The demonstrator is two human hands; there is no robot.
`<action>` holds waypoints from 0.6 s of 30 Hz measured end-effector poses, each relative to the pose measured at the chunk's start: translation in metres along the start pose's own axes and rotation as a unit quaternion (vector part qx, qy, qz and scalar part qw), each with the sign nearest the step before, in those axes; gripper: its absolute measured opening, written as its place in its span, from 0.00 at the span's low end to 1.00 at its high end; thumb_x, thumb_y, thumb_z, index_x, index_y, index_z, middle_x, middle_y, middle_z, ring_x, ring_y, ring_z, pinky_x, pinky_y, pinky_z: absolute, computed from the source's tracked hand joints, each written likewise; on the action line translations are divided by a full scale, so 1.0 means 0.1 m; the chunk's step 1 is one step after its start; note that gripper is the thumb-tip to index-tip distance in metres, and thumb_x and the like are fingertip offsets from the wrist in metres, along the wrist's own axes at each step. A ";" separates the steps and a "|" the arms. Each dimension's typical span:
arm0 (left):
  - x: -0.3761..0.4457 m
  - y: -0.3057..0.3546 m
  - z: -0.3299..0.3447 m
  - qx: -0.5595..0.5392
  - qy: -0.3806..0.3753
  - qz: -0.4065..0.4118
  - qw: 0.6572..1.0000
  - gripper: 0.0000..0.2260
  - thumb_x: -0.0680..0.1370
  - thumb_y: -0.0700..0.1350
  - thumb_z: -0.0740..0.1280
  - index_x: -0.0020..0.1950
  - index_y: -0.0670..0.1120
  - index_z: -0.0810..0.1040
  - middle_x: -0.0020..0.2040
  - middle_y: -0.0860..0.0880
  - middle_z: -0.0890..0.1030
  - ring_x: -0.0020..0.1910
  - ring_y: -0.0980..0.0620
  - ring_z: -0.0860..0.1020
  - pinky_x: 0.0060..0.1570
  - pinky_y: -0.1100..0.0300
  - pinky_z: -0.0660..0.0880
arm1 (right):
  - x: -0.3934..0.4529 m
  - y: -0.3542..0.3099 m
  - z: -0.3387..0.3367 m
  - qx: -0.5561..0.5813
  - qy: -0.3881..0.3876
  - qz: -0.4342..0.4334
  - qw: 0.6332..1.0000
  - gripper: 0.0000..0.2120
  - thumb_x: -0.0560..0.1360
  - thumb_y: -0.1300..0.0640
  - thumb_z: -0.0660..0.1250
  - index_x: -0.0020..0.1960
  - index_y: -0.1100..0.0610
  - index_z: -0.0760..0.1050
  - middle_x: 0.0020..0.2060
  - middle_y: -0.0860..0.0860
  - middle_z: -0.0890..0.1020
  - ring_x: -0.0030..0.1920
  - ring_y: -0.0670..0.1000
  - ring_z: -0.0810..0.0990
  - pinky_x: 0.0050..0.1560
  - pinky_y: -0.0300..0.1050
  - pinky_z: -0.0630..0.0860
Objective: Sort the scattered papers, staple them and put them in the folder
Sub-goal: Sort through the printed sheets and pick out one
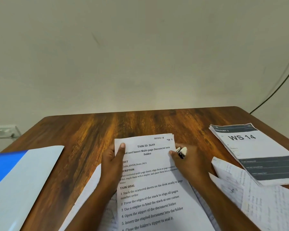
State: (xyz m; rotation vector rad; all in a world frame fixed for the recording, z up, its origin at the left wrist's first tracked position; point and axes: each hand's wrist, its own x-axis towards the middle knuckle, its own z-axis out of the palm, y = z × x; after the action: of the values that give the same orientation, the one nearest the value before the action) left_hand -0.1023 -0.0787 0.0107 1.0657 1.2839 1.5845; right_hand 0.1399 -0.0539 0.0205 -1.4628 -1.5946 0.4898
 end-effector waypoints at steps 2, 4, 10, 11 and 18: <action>0.00 0.01 0.01 -0.004 -0.017 -0.009 1.000 0.09 0.85 0.46 0.66 0.62 0.45 0.80 0.52 0.43 0.89 0.48 0.41 0.89 0.46 0.45 0.86 | 0.00 0.01 0.03 0.007 0.001 0.005 1.000 0.10 0.76 0.58 0.76 0.57 0.52 0.86 0.47 0.45 0.88 0.33 0.27 0.75 0.37 0.21 0.69; 0.01 -0.01 0.02 0.006 -0.027 -0.013 1.000 0.09 0.84 0.45 0.69 0.63 0.46 0.79 0.53 0.43 0.89 0.48 0.40 0.88 0.48 0.42 0.85 | 0.01 0.02 0.04 0.030 0.008 0.010 0.999 0.11 0.76 0.59 0.76 0.58 0.54 0.86 0.48 0.45 0.87 0.35 0.28 0.75 0.36 0.20 0.68; 0.02 0.01 -0.01 0.034 -0.030 -0.021 0.999 0.09 0.84 0.45 0.68 0.64 0.48 0.78 0.53 0.45 0.89 0.48 0.42 0.89 0.47 0.42 0.86 | 0.05 0.06 0.03 0.097 0.048 0.053 0.993 0.09 0.74 0.60 0.78 0.54 0.55 0.87 0.40 0.45 0.86 0.34 0.28 0.79 0.34 0.24 0.72; 0.03 0.00 -0.02 0.045 -0.024 -0.022 0.998 0.09 0.84 0.45 0.69 0.64 0.49 0.78 0.53 0.46 0.89 0.47 0.43 0.89 0.45 0.43 0.86 | 0.05 0.05 0.03 0.100 0.051 0.056 0.992 0.09 0.74 0.61 0.78 0.54 0.55 0.87 0.40 0.45 0.86 0.34 0.29 0.80 0.34 0.25 0.72; -0.10 0.05 0.03 0.429 0.114 0.113 0.889 0.40 0.77 0.53 0.77 0.83 0.49 0.59 0.80 0.46 0.68 0.77 0.42 0.69 0.74 0.41 0.68 | -0.05 -0.02 0.16 0.143 0.028 0.043 0.988 0.10 0.74 0.59 0.78 0.54 0.51 0.86 0.45 0.41 0.87 0.43 0.36 0.85 0.44 0.37 0.83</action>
State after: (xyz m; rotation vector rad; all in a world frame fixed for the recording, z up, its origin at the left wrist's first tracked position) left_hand -0.0970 -0.0878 0.0151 1.6337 2.1926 1.3213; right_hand 0.1254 -0.0545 0.0124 -1.3177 -1.3583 0.6916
